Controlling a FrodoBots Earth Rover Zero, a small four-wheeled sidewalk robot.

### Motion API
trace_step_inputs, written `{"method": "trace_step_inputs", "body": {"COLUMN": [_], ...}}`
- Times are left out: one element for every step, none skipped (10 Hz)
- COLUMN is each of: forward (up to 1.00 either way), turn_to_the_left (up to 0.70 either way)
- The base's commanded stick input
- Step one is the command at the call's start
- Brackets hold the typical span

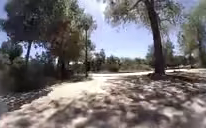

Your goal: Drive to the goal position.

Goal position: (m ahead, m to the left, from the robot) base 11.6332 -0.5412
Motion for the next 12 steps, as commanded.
{"method": "trace_step_inputs", "body": {"forward": [0.85,0.85,0.85,0.85,0.85,0.85,0.85,0.85,0.85,0.85,0.85,0.85], "turn_to_the_left": [0.0,-0.14,-0.34,-0.34,-0.25,0.0,0.0,0.0,0.0,0.0,0.0,0.0]}}
